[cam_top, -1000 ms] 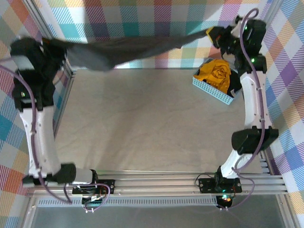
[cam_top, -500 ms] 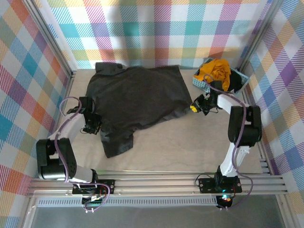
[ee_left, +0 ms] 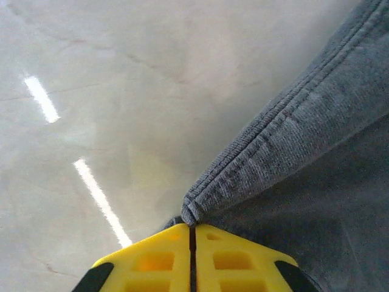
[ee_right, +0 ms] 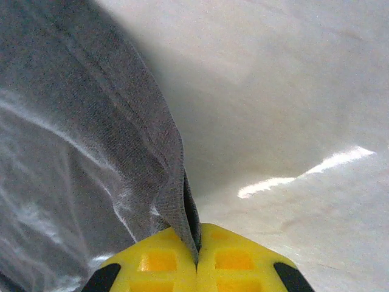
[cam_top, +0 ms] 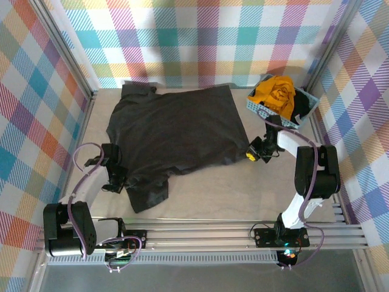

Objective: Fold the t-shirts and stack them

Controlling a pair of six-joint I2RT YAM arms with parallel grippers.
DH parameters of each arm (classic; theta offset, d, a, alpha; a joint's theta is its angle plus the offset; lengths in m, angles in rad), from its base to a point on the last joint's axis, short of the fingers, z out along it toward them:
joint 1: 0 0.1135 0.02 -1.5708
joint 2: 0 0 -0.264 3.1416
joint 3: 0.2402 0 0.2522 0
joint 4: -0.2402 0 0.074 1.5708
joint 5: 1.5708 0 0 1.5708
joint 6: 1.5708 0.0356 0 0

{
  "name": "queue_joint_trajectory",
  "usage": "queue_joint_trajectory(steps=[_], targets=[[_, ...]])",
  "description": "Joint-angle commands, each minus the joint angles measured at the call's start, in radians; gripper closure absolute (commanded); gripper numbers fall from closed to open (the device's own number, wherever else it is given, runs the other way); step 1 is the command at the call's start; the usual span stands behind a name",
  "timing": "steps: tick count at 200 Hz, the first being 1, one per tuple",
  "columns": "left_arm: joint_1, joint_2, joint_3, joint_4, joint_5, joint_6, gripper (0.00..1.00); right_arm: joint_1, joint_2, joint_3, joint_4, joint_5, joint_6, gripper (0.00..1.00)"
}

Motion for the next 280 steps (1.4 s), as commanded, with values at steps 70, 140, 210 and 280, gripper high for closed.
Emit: queue_joint_trajectory(steps=[70, 140, 210, 280], targets=[[-0.093, -0.075, 0.138, -0.294, -0.116, 0.16, 0.45, 0.013, -0.103, -0.05, -0.09, 0.073, -0.061, 0.95], [-0.37, -0.285, -0.117, -0.395, 0.035, -0.118, 0.53, 0.013, -0.093, -0.032, -0.098, 0.042, -0.079, 1.0], [-0.425, -0.132, -0.218, -0.087, 0.051, -0.139, 0.63, 0.014, -0.107, -0.038, -0.118, 0.038, -0.094, 1.0], [-0.51, -0.331, -0.069, -0.373, -0.011, -0.217, 1.0, 0.013, -0.155, -0.086, -0.164, 0.052, -0.106, 1.0]])
